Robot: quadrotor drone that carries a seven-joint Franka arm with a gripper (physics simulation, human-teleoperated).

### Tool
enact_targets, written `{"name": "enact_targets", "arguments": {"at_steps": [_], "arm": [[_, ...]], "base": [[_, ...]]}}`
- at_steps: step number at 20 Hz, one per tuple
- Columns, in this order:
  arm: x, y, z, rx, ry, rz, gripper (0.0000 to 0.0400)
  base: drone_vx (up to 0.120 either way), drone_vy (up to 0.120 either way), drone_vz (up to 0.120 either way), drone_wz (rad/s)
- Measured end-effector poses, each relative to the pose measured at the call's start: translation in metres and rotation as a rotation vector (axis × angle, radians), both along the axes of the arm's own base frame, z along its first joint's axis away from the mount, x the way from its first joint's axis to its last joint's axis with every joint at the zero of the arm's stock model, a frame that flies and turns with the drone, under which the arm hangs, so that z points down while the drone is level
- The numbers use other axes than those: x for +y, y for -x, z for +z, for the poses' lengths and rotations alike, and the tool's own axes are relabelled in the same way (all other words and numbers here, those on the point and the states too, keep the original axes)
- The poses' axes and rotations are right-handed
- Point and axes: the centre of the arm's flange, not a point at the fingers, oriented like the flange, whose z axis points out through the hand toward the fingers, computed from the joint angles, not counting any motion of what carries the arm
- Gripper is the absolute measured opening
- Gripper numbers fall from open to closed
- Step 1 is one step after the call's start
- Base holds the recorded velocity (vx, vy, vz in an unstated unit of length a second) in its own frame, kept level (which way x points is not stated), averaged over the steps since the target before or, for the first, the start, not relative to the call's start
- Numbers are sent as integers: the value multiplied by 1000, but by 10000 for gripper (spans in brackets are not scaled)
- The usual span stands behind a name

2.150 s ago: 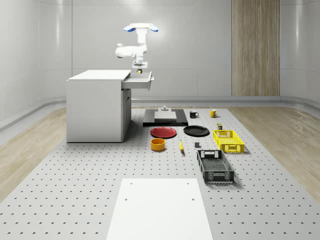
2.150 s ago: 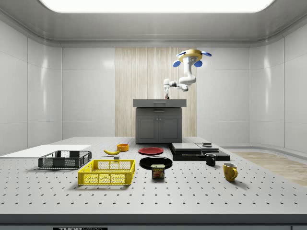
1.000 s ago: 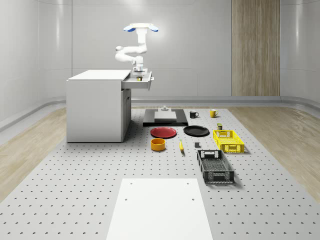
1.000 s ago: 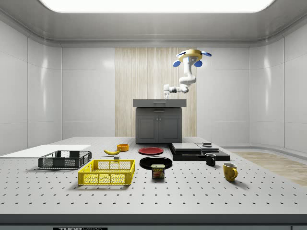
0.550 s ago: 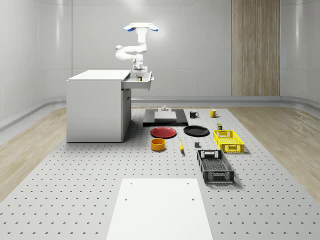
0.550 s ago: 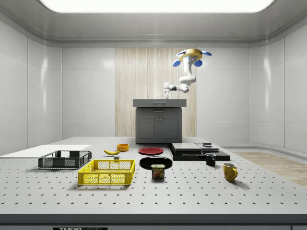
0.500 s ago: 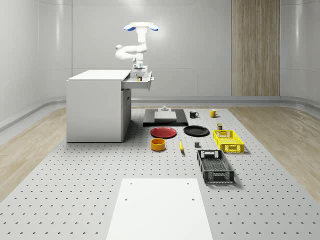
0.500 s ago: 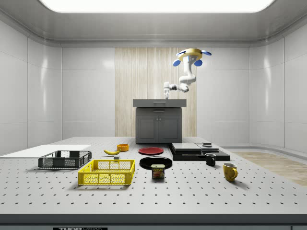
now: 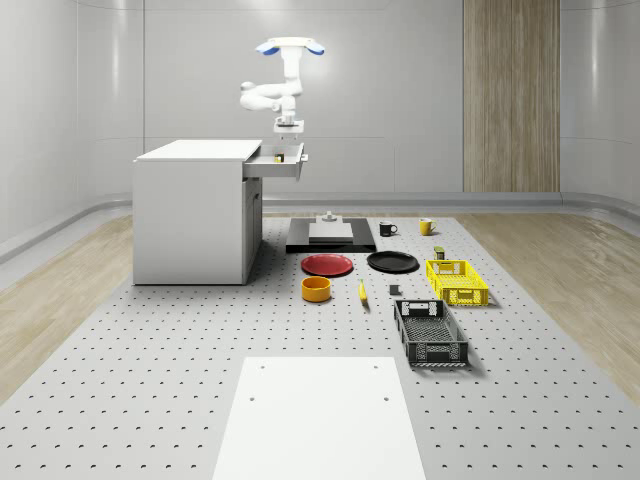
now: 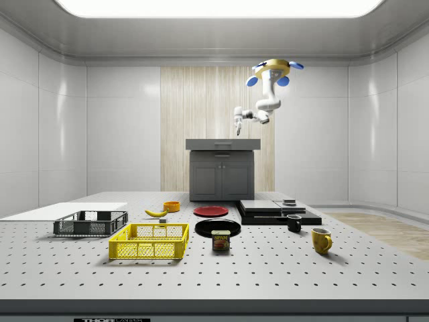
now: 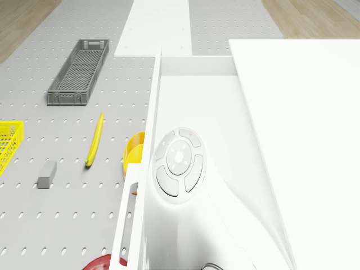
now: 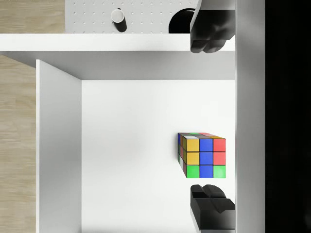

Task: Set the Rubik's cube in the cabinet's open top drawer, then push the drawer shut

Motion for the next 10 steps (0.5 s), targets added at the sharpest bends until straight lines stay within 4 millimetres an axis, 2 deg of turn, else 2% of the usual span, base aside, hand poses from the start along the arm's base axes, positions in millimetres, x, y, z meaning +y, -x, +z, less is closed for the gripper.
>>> {"name": "enact_targets", "arguments": {"at_steps": [10], "arm": [[0,0,-1,0,0,0,400]], "base": [[0,120,0,0]]}}
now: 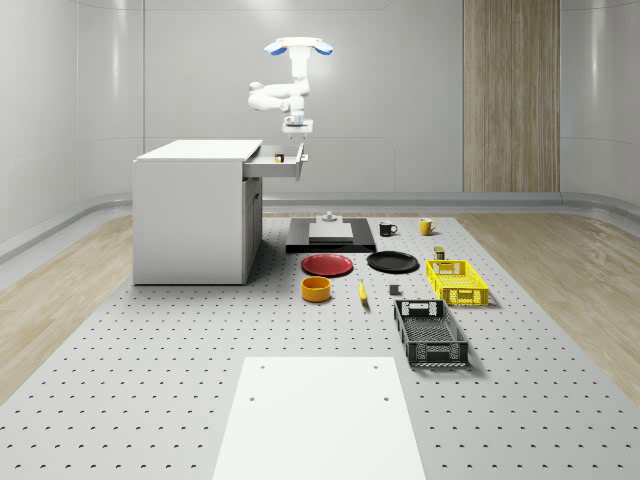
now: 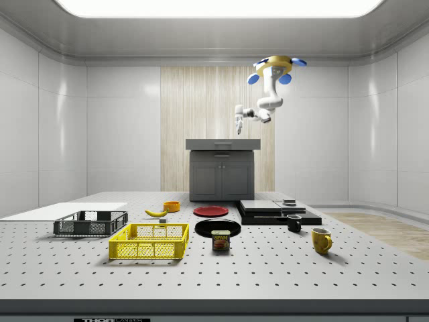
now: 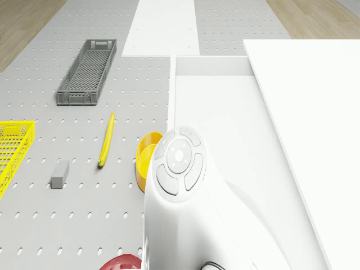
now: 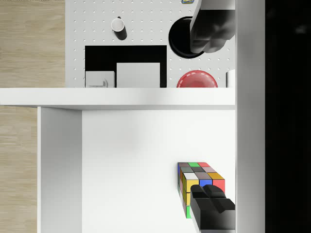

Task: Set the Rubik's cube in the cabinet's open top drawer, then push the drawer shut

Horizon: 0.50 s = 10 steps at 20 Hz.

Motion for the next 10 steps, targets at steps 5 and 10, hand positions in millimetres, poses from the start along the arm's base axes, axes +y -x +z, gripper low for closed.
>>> {"name": "enact_targets", "arguments": {"at_steps": [5,10], "arm": [[0,0,0,0,0,0,400],[0,0,0,0,0,0,400]], "base": [[0,120,0,0],[0,120,0,0]]}}
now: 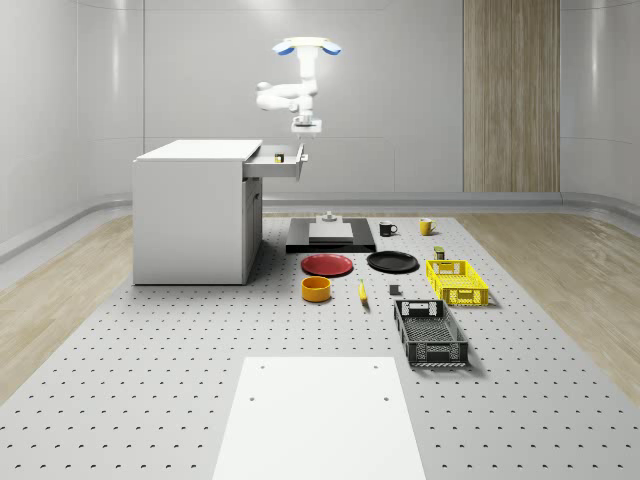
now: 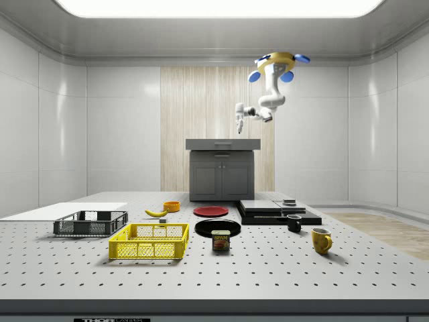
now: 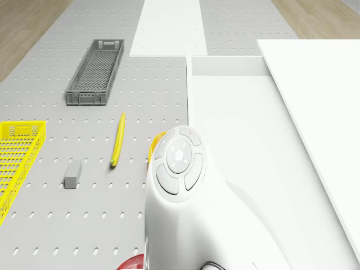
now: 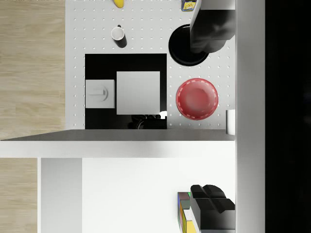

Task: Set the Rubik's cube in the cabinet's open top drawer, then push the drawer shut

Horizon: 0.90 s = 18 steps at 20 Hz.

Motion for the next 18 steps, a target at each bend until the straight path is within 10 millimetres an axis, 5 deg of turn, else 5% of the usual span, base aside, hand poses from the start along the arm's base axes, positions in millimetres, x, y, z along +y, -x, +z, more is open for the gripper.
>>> {"name": "enact_targets", "arguments": {"at_steps": [11,12,18], "arm": [[0,0,0,0,0,0,400],[6,2,2,2,95,-9,400],[-32,4,43,-41,940,99,400]], "base": [[0,120,0,0],[0,120,0,0],[0,107,-40,0]]}}
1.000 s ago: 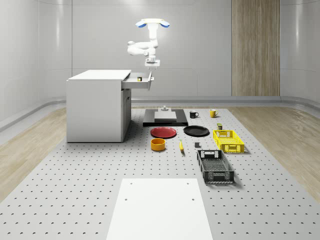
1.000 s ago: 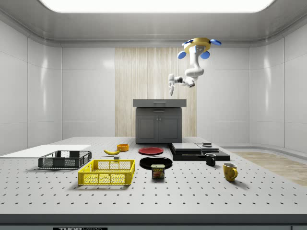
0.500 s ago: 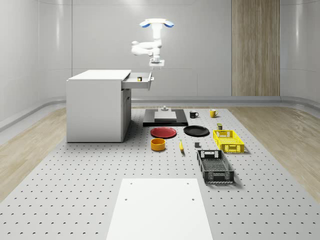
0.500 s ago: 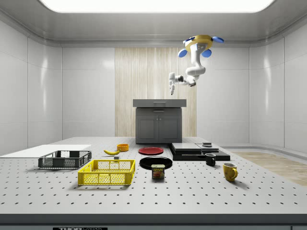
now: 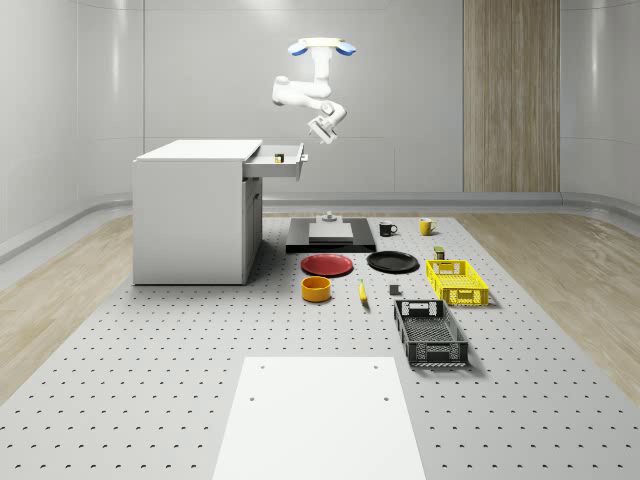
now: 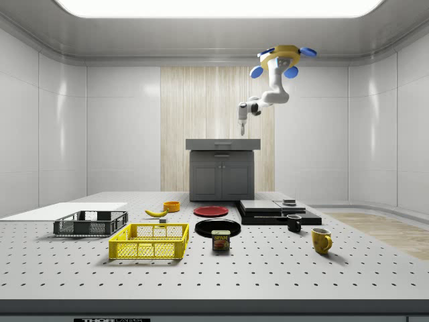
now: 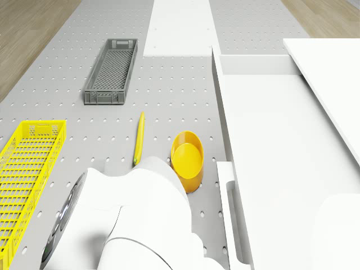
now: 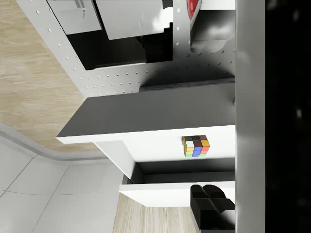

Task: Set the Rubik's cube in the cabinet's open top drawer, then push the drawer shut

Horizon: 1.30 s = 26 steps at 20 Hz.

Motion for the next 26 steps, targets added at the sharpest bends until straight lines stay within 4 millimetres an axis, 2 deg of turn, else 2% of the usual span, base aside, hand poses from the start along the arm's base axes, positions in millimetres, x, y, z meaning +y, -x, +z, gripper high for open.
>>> {"name": "enact_targets", "arguments": {"at_steps": [3,7,13,19,20,22,24,26], "arm": [[-27,-1,22,-20,253,-38,400],[-49,-3,39,-32,444,-68,400],[-63,-3,51,-40,567,-88,400],[-67,-3,55,-42,608,-95,400],[-67,-3,55,-42,612,-96,335],[-67,-3,56,-43,617,-97,245],[-68,-3,56,-43,621,-97,190],[-68,-3,56,-43,624,-98,156]], "base": [[0,0,-120,0],[0,-80,-120,0],[0,-27,-113,0],[0,-100,0,0],[0,-120,0,0],[0,-120,0,0],[0,-120,0,0],[0,-60,0,0]]}}
